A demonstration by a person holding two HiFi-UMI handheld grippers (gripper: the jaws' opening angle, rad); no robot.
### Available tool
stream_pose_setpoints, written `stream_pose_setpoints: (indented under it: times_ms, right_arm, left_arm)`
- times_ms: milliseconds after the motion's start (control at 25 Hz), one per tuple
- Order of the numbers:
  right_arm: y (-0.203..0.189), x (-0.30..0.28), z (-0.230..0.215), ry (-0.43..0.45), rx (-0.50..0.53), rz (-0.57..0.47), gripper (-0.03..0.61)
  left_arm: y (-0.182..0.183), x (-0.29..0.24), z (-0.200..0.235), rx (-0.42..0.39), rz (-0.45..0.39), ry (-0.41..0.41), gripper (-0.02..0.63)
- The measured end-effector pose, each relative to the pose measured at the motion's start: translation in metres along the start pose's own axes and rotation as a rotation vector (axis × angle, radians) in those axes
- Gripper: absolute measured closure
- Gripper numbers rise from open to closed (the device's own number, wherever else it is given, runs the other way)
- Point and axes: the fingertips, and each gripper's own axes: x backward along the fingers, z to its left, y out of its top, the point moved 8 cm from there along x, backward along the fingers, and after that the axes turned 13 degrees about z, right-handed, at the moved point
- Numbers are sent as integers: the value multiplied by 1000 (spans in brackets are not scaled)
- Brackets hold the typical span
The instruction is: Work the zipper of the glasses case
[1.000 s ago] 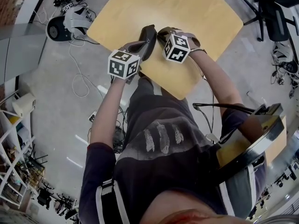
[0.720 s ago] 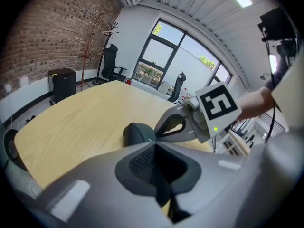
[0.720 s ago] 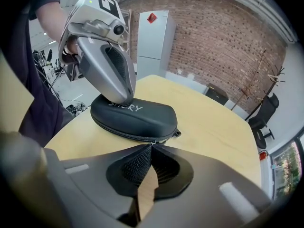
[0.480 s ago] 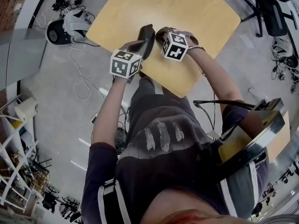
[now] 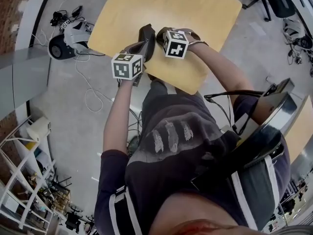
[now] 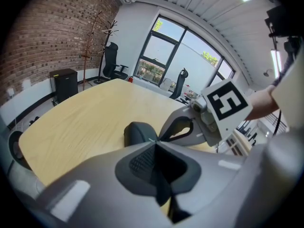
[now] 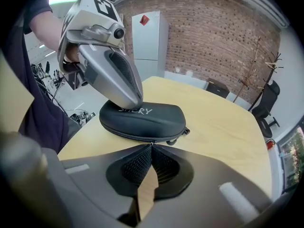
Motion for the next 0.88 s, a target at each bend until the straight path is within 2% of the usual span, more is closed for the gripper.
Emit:
stream_pose_setpoints:
  times_ms: [120, 280, 480, 880]
  right_arm:
    - [1, 2, 7, 8, 7, 1, 577]
    - [1, 5, 11, 7, 8, 2, 577]
    - [-15, 13, 23, 13, 2, -17, 577]
    - [-7, 3, 22, 33, 0, -4, 577]
  left_arm:
    - [-1, -1, 0, 17, -2, -8, 617]
    - [3, 0, -2, 3, 3, 11, 617]
    - [-2, -4, -21, 7, 1, 20, 617]
    - [1, -4, -7, 3, -2, 18, 617]
